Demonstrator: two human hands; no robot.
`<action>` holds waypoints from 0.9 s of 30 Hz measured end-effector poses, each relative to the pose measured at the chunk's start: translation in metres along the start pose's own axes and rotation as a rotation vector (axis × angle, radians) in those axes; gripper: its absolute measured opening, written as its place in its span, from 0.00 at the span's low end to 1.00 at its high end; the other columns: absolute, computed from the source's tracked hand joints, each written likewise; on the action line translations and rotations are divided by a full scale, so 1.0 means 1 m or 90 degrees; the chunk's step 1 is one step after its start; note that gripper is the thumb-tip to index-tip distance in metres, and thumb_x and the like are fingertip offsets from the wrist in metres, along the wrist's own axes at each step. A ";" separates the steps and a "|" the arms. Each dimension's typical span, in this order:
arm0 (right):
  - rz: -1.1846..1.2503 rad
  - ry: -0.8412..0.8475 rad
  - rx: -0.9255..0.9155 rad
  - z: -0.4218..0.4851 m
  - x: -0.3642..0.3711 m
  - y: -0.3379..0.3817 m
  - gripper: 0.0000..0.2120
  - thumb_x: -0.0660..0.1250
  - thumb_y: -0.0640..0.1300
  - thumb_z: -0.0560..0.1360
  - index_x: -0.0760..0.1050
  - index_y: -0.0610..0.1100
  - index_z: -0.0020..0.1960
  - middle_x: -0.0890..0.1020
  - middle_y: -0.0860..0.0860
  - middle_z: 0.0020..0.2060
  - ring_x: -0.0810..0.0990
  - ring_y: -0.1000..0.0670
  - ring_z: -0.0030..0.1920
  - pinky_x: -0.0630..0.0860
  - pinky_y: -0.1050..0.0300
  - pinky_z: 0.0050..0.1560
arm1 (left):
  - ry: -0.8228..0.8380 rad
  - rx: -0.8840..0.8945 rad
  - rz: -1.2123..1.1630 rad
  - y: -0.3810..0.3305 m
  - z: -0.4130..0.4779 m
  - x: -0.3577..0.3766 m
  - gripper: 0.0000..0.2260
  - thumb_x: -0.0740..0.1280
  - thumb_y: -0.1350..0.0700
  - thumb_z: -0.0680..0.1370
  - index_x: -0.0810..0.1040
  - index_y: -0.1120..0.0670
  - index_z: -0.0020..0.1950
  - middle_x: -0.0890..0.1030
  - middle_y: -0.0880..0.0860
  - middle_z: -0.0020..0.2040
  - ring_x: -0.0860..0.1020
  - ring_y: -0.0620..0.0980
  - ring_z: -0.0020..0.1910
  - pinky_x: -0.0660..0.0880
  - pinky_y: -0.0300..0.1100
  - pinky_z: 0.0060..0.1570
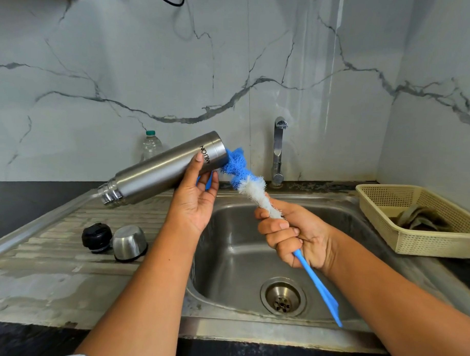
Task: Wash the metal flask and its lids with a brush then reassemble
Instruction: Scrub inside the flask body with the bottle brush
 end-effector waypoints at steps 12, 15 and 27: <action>0.019 -0.024 -0.010 -0.001 0.007 -0.006 0.14 0.66 0.51 0.80 0.73 0.41 0.43 0.72 0.48 0.25 0.61 0.57 0.22 0.61 0.64 0.17 | -0.040 0.049 0.011 -0.002 0.015 -0.011 0.19 0.78 0.59 0.73 0.81 0.54 0.64 0.87 0.50 0.57 0.84 0.44 0.56 0.80 0.37 0.56; 0.025 0.015 -0.011 0.000 0.016 -0.010 0.16 0.65 0.52 0.81 0.72 0.40 0.44 0.73 0.46 0.26 0.61 0.56 0.22 0.59 0.64 0.18 | -0.040 0.072 0.021 -0.005 0.024 -0.020 0.32 0.81 0.57 0.67 0.78 0.57 0.71 0.85 0.52 0.62 0.83 0.47 0.61 0.80 0.39 0.60; -0.497 -0.467 -0.355 -0.006 0.019 -0.001 0.23 0.56 0.64 0.83 0.74 0.44 0.54 0.73 0.48 0.30 0.60 0.55 0.24 0.55 0.63 0.22 | -0.098 0.016 0.017 0.011 0.014 -0.012 0.24 0.80 0.56 0.72 0.80 0.54 0.66 0.85 0.50 0.60 0.80 0.47 0.62 0.80 0.38 0.54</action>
Point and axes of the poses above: each hand's wrist, its own z-axis towards the middle knuckle, its own x-axis out of the palm, y = z × x, the point moved 3 cm from there along z, towards the middle knuckle
